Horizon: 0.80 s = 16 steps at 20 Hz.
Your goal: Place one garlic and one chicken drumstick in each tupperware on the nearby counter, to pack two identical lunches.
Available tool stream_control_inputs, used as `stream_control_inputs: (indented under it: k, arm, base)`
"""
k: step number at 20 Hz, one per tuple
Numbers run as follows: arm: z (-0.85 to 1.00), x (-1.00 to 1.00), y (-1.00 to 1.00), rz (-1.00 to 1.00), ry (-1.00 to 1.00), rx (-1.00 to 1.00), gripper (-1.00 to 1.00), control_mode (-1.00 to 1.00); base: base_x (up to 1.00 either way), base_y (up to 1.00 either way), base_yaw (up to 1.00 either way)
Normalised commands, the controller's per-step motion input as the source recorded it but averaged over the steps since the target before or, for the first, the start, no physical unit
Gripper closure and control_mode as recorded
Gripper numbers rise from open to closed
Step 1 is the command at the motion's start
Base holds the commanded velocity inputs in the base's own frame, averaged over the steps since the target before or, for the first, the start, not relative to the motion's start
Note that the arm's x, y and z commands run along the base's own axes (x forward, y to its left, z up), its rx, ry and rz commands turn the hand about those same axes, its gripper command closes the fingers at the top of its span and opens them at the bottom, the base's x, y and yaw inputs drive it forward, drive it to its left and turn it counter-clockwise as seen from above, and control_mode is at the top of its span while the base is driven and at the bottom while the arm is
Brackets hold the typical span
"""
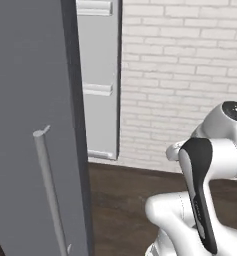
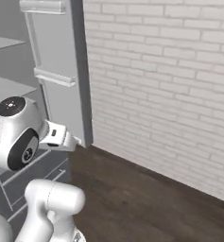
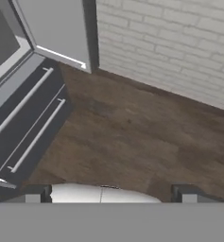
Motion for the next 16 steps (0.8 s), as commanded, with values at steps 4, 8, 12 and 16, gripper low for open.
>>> stream_control_inputs:
  k: [4, 8, 12, 16]
  arm:
    - [0.00, 0.00, 0.00, 0.00, 0.00, 0.00, -1.00, 1.00]
    - [0.00, 0.00, 0.00, 0.00, 0.00, 0.00, -1.00, 1.00]
    - [0.00, 0.00, 0.00, 0.00, 0.00, 0.00, -1.00, 1.00]
    - [0.00, 0.00, 0.00, 0.00, 0.00, 0.00, -1.00, 1.00]
  base:
    - [0.90, 0.13, 0.66]
    - [0.47, 0.31, 0.83]
    - [0.52, 0.04, 0.91]
    - [0.62, -0.49, 0.82]
